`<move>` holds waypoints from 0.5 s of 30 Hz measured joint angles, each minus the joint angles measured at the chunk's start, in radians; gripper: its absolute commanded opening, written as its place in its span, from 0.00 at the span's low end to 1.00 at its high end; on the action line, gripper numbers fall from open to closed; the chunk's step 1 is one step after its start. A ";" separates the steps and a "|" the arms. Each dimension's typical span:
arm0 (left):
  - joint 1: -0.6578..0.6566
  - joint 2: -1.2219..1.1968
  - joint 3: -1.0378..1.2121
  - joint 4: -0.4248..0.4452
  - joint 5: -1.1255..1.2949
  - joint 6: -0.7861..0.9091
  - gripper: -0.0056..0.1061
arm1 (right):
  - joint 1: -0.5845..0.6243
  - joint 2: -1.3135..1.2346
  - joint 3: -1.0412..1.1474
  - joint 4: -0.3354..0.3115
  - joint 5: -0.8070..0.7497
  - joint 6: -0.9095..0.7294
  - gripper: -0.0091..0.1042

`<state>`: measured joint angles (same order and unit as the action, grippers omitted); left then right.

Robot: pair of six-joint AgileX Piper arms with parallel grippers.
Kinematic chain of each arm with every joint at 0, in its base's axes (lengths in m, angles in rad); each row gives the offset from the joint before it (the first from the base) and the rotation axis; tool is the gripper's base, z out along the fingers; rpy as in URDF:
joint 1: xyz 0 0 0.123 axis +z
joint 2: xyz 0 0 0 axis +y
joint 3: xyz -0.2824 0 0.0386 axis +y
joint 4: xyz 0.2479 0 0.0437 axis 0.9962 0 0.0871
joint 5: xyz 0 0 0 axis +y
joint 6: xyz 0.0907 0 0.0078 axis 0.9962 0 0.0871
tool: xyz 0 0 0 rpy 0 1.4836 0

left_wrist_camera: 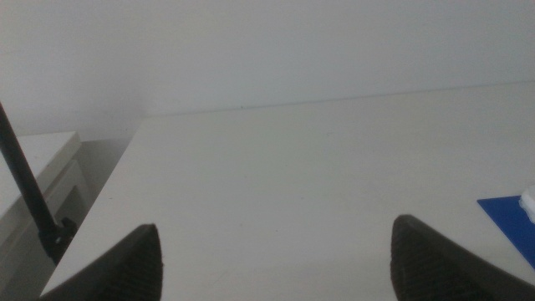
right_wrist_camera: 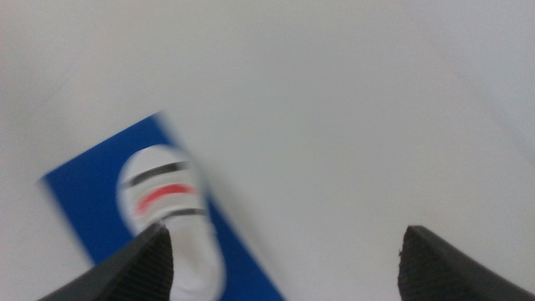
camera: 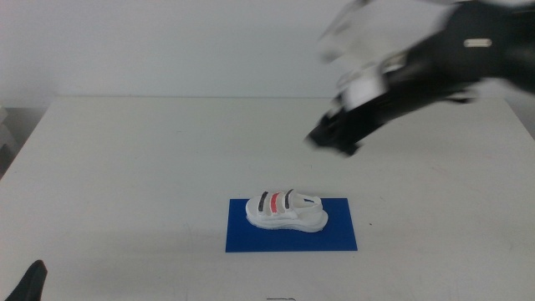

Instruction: Use one arm to grab the shoe from the table and place it on the mat.

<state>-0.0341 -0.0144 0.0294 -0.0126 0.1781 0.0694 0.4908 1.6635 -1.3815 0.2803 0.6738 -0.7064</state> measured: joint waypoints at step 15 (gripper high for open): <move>0.000 0.000 0.000 0.000 0.000 0.000 0.89 | -0.220 -0.833 0.695 -0.058 -0.360 0.342 0.72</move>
<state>-0.0341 -0.0144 0.0294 -0.0126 0.1781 0.0694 0.2708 0.8302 -0.6869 0.2220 0.3134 -0.3646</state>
